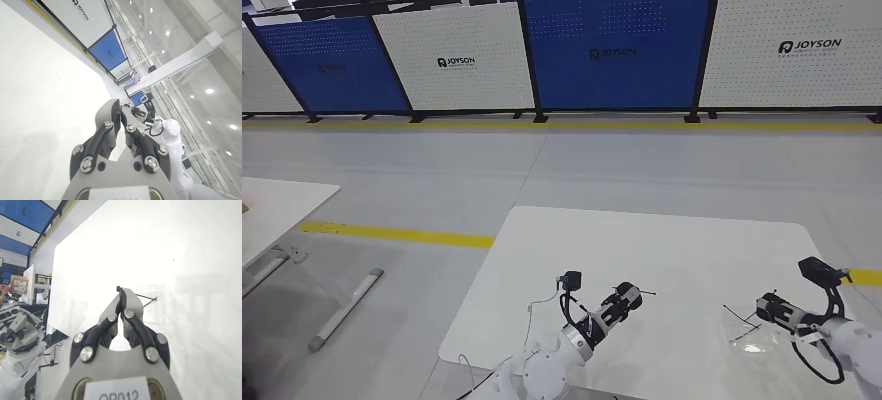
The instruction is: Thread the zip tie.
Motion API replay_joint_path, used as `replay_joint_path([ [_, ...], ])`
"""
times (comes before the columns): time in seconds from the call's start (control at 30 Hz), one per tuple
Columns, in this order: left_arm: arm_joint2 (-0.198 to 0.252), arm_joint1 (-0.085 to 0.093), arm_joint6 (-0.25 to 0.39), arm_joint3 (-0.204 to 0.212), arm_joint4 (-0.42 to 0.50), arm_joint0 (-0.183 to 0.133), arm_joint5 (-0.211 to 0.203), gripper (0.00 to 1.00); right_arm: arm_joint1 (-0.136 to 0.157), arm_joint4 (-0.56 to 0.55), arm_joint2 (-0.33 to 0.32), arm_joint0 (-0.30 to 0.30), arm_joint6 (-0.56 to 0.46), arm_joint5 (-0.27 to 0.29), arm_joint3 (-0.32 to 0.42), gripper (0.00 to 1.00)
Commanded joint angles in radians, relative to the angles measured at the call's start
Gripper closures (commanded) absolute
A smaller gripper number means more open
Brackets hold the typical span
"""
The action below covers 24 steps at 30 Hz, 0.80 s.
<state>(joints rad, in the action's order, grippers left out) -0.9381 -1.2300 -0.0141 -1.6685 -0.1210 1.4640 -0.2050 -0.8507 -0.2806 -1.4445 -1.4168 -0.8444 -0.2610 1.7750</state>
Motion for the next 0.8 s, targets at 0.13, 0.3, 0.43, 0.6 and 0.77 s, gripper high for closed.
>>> replay_joint_path([
  [0.13, 0.0, 0.0, 0.0, 0.0, 0.0, 0.0, 0.0, 1.0, -0.017, 0.195, -0.053, -0.153, 0.231, 0.215, 0.048, 1.0],
  [0.3, 0.0, 0.0, 0.0, 0.0, 0.0, 0.0, 0.0, 1.0, -0.039, 0.114, 0.034, -0.227, 0.453, 0.208, 0.144, 1.0],
  [0.43, 0.0, 0.0, 0.0, 0.0, 0.0, 0.0, 0.0, 1.0, -0.041, 0.109, 0.051, -0.224, 0.464, 0.205, 0.146, 1.0],
  [0.6, 0.0, 0.0, 0.0, 0.0, 0.0, 0.0, 0.0, 1.0, -0.041, 0.109, 0.051, -0.224, 0.464, 0.205, 0.146, 1.0],
  [0.77, 0.008, -0.012, -0.153, 0.003, -0.079, -0.015, 0.064, 1.0, -0.041, 0.109, 0.051, -0.224, 0.464, 0.205, 0.146, 1.0],
])
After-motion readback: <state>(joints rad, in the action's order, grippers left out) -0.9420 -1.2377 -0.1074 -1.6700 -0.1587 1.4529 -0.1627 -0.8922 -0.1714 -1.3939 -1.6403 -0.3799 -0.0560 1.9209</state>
